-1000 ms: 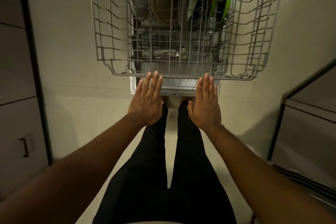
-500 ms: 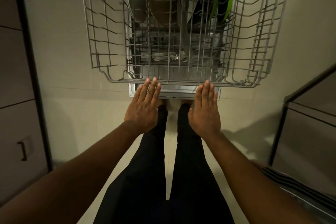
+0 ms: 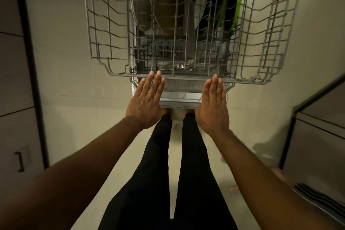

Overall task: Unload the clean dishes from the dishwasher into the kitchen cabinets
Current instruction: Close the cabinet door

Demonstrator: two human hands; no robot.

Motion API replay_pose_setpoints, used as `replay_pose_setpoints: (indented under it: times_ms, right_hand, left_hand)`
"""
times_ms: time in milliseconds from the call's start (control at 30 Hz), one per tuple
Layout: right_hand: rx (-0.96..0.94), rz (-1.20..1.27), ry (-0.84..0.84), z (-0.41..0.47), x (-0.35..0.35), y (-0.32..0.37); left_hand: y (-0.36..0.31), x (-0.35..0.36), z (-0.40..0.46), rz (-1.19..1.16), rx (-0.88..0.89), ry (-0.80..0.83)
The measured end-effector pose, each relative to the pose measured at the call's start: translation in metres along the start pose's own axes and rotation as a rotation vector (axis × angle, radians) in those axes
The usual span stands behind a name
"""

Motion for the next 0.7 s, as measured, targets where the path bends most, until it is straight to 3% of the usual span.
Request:
replay_pose_setpoints:
  times_ms: [700]
  right_hand:
    - [0.021,-0.105,-0.118,0.071,-0.040,-0.013]
  left_hand:
    - [0.023,-0.047,0.063,-0.034,0.124,-0.074]
Point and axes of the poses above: each hand's wrist, its own z-axis towards the middle knuckle, its own x-axis out of the palm, y = z × x, the point moved 5 cm from there along z, towards the middle knuckle, and after that the axes turned 4 degrees about -x, right-handed, at the moved point
